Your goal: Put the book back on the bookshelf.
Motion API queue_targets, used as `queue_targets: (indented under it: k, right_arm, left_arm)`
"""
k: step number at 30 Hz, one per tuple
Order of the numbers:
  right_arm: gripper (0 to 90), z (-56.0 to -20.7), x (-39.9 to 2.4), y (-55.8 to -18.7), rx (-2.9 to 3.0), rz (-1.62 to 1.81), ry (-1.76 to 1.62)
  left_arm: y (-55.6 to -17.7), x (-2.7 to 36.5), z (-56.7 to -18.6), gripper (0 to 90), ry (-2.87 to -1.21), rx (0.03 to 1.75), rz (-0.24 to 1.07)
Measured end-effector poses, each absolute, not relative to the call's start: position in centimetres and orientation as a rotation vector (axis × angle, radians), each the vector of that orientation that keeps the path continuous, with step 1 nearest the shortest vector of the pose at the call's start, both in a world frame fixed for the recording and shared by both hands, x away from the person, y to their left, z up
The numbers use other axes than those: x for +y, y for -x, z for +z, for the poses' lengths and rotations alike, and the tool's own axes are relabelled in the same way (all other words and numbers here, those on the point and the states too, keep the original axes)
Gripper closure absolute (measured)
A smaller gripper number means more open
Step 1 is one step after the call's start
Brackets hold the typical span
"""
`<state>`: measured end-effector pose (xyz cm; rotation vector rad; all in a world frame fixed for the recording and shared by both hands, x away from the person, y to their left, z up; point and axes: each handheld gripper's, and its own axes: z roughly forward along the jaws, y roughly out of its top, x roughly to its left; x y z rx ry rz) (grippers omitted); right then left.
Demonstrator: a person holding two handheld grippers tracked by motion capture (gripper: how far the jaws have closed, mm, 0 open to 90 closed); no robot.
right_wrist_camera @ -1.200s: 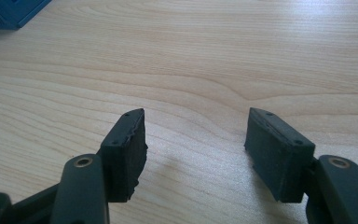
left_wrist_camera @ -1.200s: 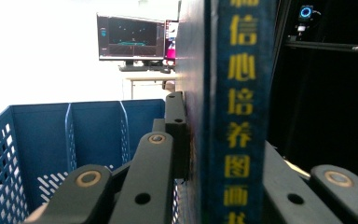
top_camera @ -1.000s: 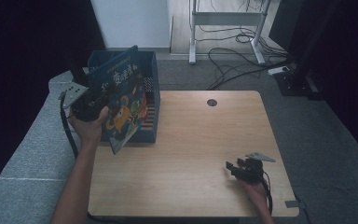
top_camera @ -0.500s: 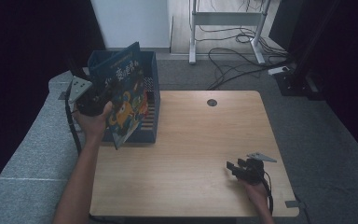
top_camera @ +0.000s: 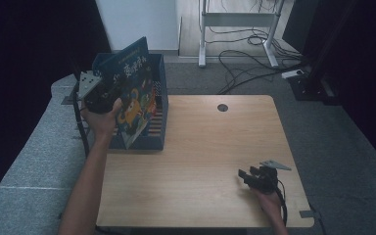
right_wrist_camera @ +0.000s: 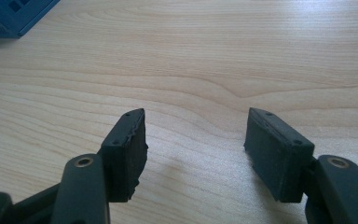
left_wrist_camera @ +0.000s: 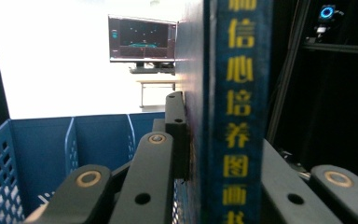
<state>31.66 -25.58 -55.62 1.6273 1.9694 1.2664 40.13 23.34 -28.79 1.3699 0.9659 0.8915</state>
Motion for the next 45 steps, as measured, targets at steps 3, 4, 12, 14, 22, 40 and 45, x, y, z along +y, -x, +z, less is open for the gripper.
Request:
queue_targets:
  k: [3, 4, 12, 14, 22, 40, 45]
  right_arm:
    - [37.8, -55.6, -25.6, -31.7, 1.969, 1.268, -1.627]
    - [37.8, -55.6, -25.6, -31.7, 1.975, 1.262, -1.628]
    - [38.5, -55.7, -25.8, -31.7, 1.955, 1.283, -1.646]
    - [38.6, -55.6, -25.8, -31.7, 1.957, 1.279, -1.646]
    - [38.4, -55.6, -25.8, -31.7, 1.959, 1.273, -1.639]
    - [38.6, -55.7, -25.9, -31.7, 1.954, 1.284, -1.646]
    - [38.6, -55.7, -25.9, -31.7, 1.953, 1.284, -1.649]
  left_arm:
    - [-40.4, 23.2, -28.9, 82.1, -1.369, 0.964, 0.902]
    - [-40.6, 23.1, -28.9, 82.1, -1.364, 0.966, 0.901]
    - [-41.8, 22.4, -29.4, 82.1, -1.344, 0.987, 0.931]
    - [-42.1, 22.3, -29.5, 82.1, -1.347, 0.987, 0.940]
    - [-43.0, 22.0, -30.0, 82.1, -1.342, 1.011, 0.948]
    - [-45.4, 20.3, -31.3, 82.1, -1.344, 1.025, 0.966]
    - [-46.1, 19.9, -31.6, 82.2, -1.349, 1.023, 0.986]
